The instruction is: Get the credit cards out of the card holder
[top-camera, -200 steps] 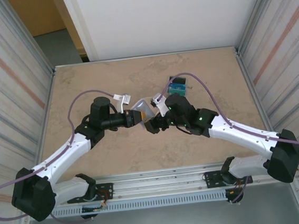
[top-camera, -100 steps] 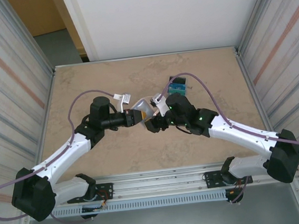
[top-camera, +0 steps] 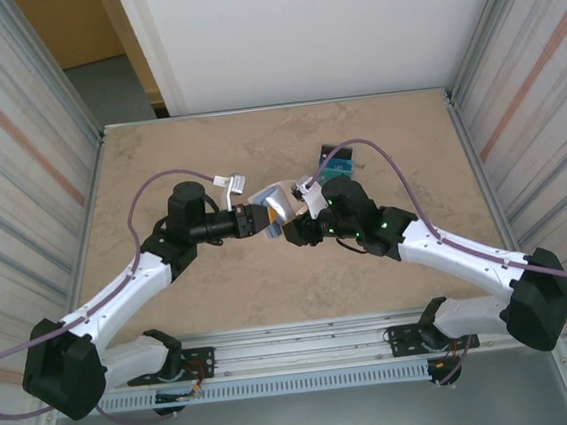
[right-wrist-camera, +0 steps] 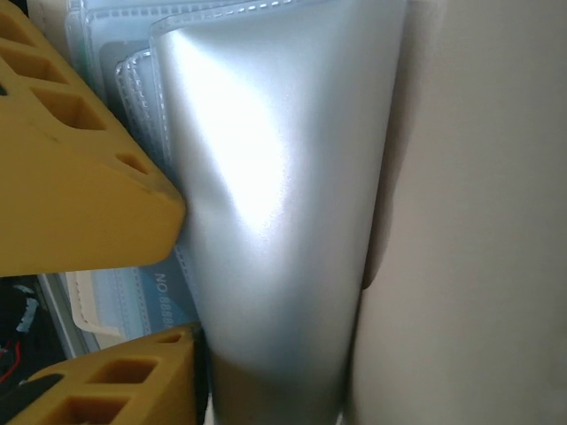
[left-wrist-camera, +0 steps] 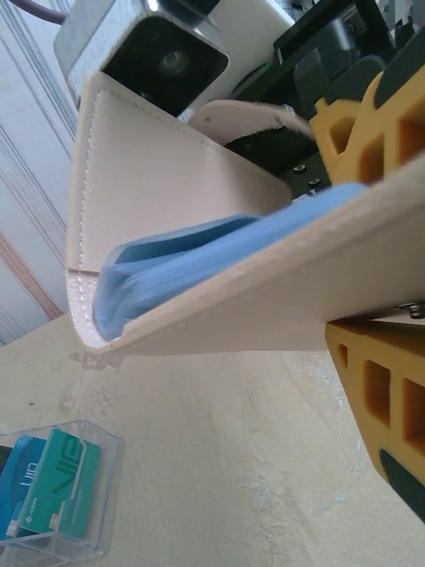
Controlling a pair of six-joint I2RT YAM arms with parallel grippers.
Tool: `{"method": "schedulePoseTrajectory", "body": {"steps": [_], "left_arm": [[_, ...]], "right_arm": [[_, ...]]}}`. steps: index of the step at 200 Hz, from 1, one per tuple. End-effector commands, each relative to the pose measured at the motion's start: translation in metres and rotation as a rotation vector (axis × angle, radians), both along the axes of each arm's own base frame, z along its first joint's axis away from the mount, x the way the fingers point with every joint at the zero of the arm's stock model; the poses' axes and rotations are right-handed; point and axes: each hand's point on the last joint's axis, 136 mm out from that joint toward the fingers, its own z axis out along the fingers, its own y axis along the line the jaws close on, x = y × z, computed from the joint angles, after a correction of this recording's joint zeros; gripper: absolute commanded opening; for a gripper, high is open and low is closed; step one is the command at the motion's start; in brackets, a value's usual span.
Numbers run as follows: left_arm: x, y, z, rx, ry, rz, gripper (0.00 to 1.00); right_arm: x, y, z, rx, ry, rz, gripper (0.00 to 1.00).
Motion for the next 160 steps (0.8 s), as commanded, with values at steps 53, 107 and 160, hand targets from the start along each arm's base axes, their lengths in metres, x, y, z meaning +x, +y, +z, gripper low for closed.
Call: {"method": "schedulePoseTrajectory", "body": {"steps": [53,107,160], "left_arm": [[-0.01,-0.004,0.023,-0.062,-0.079,-0.06,0.34],[-0.01,-0.003,0.015,-0.027,-0.077,-0.062,0.31],[-0.009,-0.002,0.012,-0.008,-0.084,-0.06,0.31]], "right_arm": [[0.0,-0.002,0.016,0.096,0.012,-0.035,0.32],[-0.001,-0.007,0.024,0.121,0.003,-0.053,0.3],[0.0,-0.009,0.029,0.131,-0.004,-0.065,0.3]]}}
